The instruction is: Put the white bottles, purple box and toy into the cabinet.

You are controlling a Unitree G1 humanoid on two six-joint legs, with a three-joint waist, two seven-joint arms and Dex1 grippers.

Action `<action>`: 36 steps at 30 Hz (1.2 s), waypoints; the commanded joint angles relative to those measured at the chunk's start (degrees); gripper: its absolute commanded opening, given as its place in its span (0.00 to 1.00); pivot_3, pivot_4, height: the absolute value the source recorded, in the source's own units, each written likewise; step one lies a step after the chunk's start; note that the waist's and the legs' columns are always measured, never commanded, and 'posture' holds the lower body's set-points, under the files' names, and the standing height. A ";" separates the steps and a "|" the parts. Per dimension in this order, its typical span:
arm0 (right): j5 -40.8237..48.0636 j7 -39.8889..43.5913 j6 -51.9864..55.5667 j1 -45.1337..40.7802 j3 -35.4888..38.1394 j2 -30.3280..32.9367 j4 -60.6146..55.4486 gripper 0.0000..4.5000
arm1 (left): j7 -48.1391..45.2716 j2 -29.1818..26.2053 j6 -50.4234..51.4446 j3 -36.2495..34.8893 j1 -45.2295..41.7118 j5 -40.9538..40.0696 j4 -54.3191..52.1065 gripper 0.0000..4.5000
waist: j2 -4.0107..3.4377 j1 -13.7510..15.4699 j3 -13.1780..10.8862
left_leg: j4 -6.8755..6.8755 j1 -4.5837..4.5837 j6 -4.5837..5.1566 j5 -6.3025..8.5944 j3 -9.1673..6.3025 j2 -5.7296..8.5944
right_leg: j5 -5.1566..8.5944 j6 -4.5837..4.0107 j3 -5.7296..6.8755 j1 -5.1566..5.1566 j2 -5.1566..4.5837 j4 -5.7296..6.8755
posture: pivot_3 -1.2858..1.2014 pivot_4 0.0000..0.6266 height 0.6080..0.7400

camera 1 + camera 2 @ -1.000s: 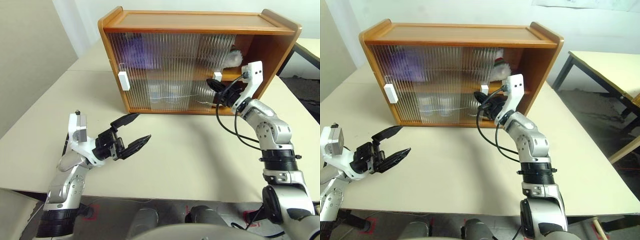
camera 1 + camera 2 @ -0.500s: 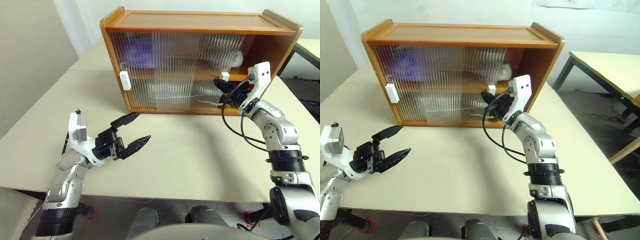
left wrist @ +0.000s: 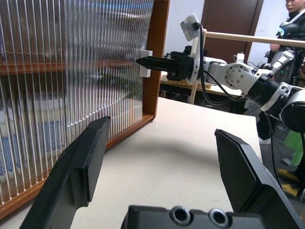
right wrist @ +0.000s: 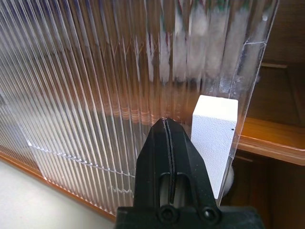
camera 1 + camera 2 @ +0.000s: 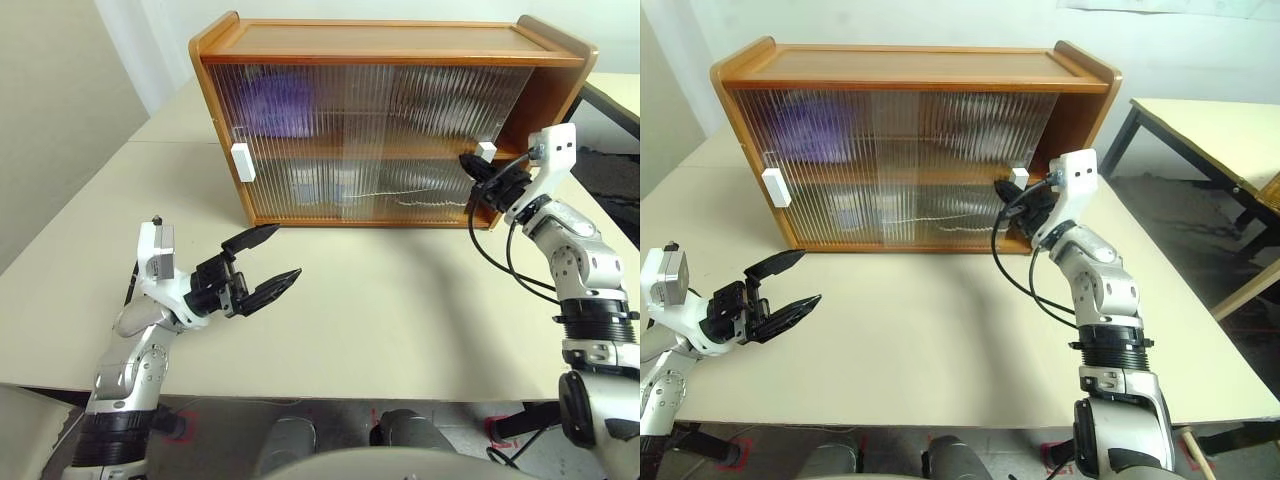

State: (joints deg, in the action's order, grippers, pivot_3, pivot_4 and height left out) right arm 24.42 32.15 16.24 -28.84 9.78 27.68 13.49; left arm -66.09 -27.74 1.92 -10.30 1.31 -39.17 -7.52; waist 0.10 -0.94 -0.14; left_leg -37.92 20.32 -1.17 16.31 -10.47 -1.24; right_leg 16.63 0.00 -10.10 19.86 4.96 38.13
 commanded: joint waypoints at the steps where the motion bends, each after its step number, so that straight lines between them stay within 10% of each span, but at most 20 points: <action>1: -1.78 -1.71 -0.49 -0.21 2.99 2.12 4.17 0.01 | 0.06 -0.12 0.36 0.13 -0.09 0.34 0.22 1.00 | 0.03 0.02 -0.01 | -0.02 -0.05 0.00 0.00 -0.01 0.01 | 0.03 0.07 -0.01 -0.01 -0.03 -0.01 | 0.50 0.00 1.00; 36: 8.64 7.06 5.60 0.99 7.43 5.45 -3.06 0.09 | 0.22 0.63 0.14 0.16 1.50 0.28 -0.50 1.00 | 0.05 -0.49 -0.08 | 0.16 0.65 0.27 -0.20 0.26 0.91 | 0.05 0.39 -0.14 0.32 -0.83 0.00 | 0.51 0.00 1.00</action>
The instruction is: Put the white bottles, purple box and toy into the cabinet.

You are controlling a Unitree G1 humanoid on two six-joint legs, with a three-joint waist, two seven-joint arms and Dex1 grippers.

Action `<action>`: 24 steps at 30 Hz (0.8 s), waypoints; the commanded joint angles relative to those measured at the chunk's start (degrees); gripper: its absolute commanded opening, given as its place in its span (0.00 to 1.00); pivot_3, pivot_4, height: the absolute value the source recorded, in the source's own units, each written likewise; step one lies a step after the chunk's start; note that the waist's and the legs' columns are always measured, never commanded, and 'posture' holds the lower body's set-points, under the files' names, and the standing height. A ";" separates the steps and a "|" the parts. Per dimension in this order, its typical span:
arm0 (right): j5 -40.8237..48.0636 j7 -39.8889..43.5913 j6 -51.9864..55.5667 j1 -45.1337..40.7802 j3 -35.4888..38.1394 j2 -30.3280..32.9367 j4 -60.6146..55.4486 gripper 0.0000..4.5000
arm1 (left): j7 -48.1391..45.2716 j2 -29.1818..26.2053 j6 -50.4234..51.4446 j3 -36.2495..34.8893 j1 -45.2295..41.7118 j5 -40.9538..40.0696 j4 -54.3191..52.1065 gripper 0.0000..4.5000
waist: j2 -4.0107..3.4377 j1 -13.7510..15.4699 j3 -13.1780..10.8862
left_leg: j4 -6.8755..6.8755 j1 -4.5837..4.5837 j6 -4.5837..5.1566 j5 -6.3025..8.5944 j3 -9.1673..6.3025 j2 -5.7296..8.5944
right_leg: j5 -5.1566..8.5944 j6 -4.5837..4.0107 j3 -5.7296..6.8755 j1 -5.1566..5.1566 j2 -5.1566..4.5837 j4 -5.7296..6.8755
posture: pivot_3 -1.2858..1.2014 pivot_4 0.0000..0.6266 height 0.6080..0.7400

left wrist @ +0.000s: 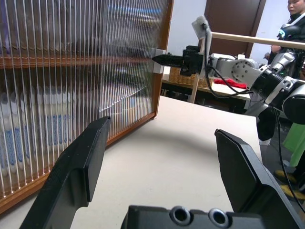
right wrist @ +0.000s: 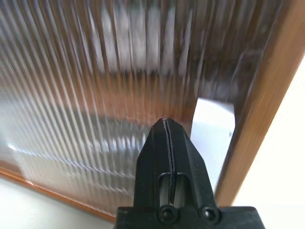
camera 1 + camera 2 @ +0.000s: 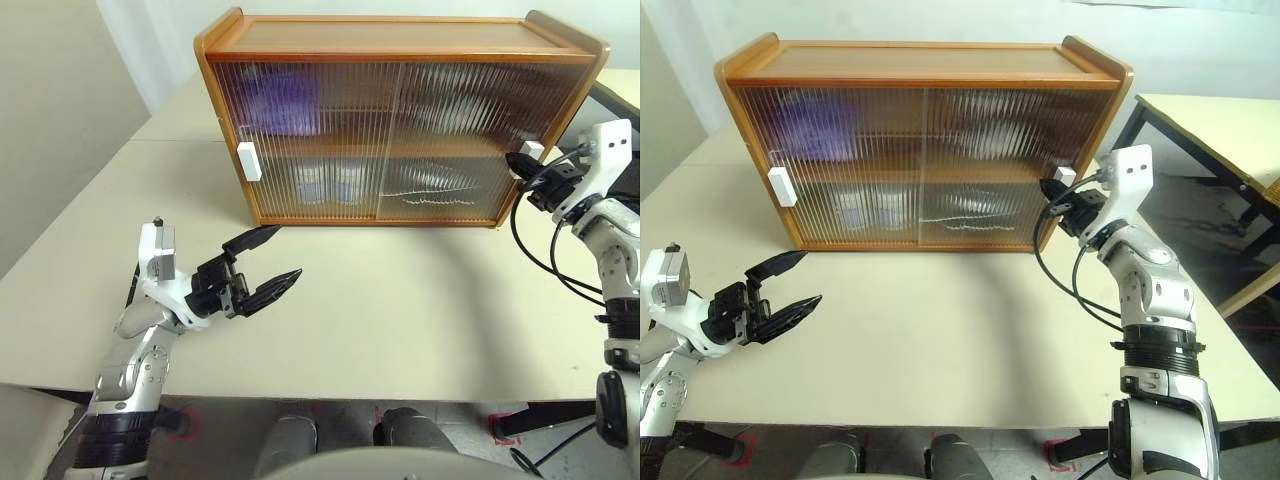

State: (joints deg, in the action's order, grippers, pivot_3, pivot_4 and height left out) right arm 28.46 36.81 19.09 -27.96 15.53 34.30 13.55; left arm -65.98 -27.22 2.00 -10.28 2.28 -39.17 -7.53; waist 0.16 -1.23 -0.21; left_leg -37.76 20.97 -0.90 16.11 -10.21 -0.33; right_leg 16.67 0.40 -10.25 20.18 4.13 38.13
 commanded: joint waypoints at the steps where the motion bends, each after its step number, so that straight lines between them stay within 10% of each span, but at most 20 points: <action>1: 5.56 2.97 3.13 0.04 2.14 -1.47 -3.63 0.14 | 0.11 0.10 0.03 0.09 0.60 0.28 -0.51 1.00 | -0.01 -0.32 -0.01 | 0.02 -0.02 -0.03 0.00 0.17 -0.05 | 0.04 -0.05 0.03 0.01 0.08 0.01 | 0.51 0.00 1.00; 11: 21.67 17.59 10.40 5.99 7.55 -1.77 -9.73 0.96 | -0.07 -0.95 0.44 -1.20 0.99 -0.34 -0.46 1.00 | 0.01 0.23 0.01 | 0.04 -0.08 -0.16 -0.07 0.12 -0.06 | 0.30 0.51 0.08 -0.18 0.27 0.09 | 0.51 0.00 1.00; 24: 16.69 31.24 -4.54 19.95 10.85 -2.86 2.21 0.99 | 5.56 -0.29 -4.38 -11.47 8.83 0.20 1.24 1.00 | 0.05 0.12 -0.02 | -0.02 -0.58 -0.15 -0.07 0.24 -0.08 | 0.67 0.35 0.04 -0.63 0.22 0.11 | 0.52 0.00 1.00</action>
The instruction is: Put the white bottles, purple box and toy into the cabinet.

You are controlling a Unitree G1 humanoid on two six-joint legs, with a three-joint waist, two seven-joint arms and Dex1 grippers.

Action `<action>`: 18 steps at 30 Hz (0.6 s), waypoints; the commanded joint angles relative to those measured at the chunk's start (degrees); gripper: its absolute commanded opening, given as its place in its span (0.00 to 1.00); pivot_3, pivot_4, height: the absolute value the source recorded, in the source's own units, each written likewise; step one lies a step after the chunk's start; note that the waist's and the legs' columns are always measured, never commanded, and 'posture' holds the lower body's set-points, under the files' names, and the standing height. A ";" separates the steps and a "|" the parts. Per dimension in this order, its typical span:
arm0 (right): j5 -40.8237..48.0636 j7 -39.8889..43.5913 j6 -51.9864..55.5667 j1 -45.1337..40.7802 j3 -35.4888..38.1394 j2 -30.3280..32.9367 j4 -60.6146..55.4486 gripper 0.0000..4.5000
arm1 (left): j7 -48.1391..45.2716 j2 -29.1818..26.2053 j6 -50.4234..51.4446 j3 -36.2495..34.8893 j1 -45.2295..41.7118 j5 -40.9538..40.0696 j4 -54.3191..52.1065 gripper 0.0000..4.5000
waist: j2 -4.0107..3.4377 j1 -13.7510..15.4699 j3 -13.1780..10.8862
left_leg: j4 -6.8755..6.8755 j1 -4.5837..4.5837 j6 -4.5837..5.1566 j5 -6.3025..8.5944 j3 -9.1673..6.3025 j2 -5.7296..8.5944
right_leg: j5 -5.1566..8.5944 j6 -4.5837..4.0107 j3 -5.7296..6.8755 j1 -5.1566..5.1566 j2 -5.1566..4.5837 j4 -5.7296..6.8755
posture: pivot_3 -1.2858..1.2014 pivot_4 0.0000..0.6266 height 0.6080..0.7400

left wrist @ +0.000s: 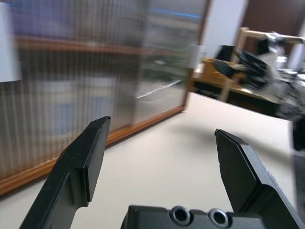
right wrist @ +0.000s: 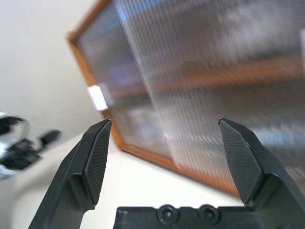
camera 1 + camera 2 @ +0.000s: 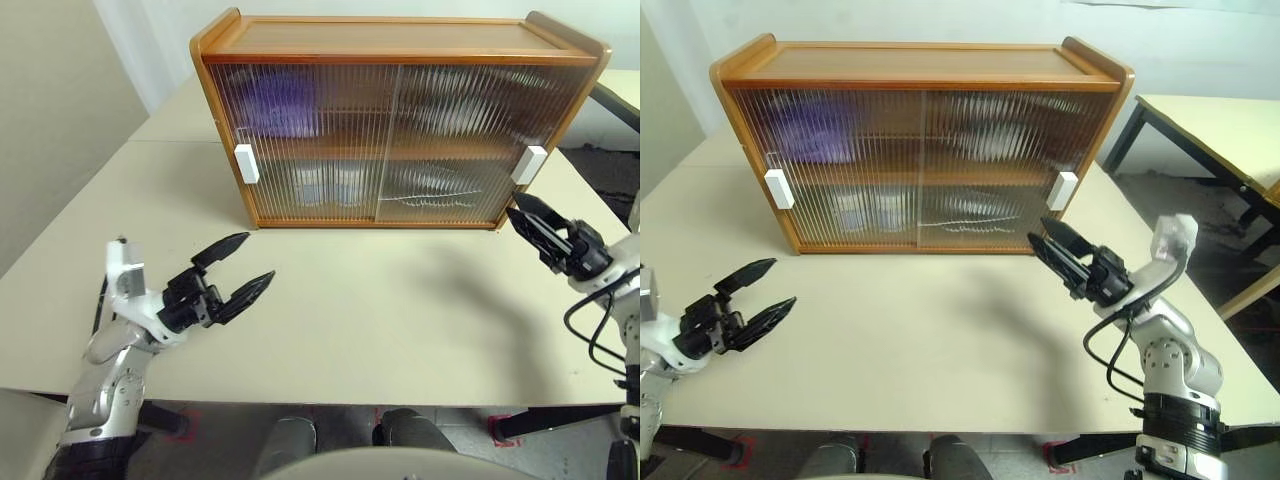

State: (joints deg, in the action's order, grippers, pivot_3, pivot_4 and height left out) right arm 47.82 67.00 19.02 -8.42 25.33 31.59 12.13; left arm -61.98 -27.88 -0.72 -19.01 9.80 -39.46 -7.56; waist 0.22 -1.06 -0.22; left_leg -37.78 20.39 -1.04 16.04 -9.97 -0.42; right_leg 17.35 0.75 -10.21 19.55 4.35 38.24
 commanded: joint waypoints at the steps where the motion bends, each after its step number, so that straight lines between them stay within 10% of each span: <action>1: -3.55 1.22 -6.23 0.35 1.42 -0.10 5.62 0.99 | 2.19 0.40 -2.08 -3.74 1.73 0.59 1.99 1.00 | -0.01 -0.08 -0.01 | 0.01 -0.05 0.00 0.00 -0.01 -0.01 | 0.00 -0.02 0.00 -0.02 -0.02 0.01 | 0.52 0.00 1.00; 18: -14.15 -2.80 -29.90 -8.35 7.25 8.77 44.04 0.99 | 30.00 -0.03 -9.18 -9.78 -5.37 17.90 19.43 1.00 | 0.00 1.19 -0.12 | 0.12 -0.44 -0.12 0.09 -0.15 -0.15 | -0.32 -0.78 -0.04 -0.36 0.06 0.08 | 0.53 0.00 1.00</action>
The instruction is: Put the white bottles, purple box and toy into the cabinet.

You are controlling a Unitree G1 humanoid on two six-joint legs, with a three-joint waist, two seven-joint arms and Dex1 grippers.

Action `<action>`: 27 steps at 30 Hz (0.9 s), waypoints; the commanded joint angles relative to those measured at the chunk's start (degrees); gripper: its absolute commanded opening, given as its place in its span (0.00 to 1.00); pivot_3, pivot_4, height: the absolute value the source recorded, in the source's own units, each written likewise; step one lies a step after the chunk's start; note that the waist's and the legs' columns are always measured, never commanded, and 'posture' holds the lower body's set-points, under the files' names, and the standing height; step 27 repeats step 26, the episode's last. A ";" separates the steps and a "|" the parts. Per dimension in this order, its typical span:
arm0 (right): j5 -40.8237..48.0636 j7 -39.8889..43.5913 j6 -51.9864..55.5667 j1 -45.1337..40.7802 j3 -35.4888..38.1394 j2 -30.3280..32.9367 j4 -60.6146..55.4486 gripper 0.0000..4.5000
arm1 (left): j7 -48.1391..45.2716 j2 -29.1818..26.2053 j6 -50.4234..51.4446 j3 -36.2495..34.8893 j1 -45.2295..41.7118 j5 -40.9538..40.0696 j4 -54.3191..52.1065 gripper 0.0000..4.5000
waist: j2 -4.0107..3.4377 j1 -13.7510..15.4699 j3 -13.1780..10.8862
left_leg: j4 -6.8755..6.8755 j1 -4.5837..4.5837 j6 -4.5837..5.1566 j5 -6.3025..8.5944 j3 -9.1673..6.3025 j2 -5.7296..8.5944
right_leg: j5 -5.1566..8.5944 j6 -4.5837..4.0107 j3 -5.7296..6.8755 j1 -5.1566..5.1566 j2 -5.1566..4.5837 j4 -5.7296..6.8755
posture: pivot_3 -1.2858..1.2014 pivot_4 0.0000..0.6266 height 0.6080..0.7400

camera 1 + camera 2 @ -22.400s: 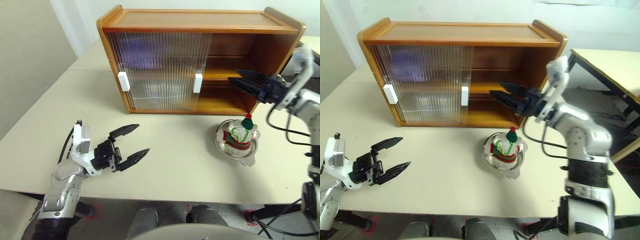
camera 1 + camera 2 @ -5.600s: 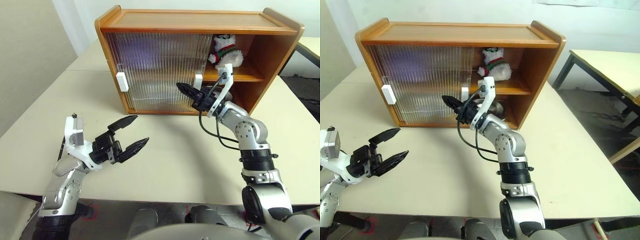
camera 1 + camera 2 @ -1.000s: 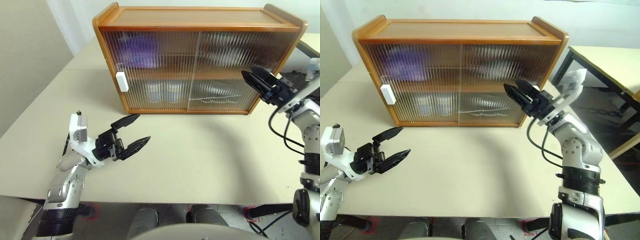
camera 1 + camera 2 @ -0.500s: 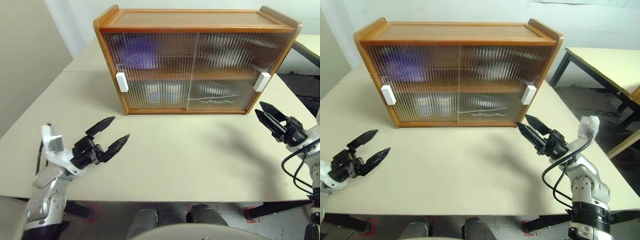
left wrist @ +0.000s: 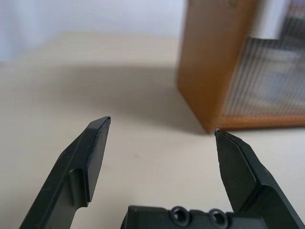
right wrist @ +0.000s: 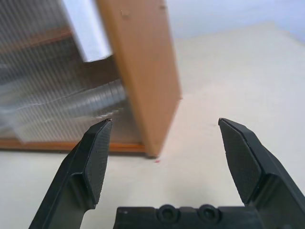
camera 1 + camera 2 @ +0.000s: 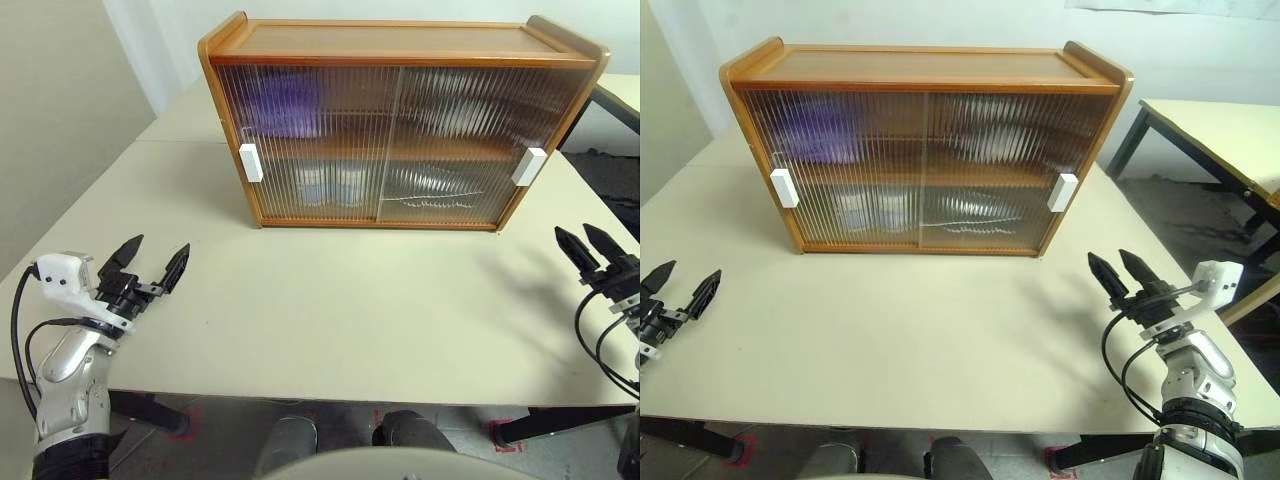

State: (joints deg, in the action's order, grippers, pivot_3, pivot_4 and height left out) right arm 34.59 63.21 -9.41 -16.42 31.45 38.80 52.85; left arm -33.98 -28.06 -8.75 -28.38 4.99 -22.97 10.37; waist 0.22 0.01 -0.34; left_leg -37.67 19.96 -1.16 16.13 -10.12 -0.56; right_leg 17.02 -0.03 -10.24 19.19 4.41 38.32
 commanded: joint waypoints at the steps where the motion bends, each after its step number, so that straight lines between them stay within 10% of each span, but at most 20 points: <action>1: -1.04 1.19 -1.87 -0.58 1.33 2.18 4.46 0.99 | 2.19 0.07 -1.37 -0.21 -0.70 1.50 1.53 1.00 | 0.04 0.20 -0.03 | 0.00 -0.01 0.00 0.00 0.00 0.05 | 0.05 0.06 -0.03 -0.06 -0.01 -0.01 | 0.53 0.00 1.00; 27: -3.75 0.01 -4.45 -3.79 4.33 8.59 15.50 0.99 | 8.54 4.92 0.37 4.26 -0.26 2.46 -6.92 1.00 | 1.33 0.35 -2.33 | -0.02 -0.45 -0.15 0.13 0.07 0.15 | 0.19 0.12 -0.11 -0.57 -0.10 -0.04 | 0.53 0.09 1.00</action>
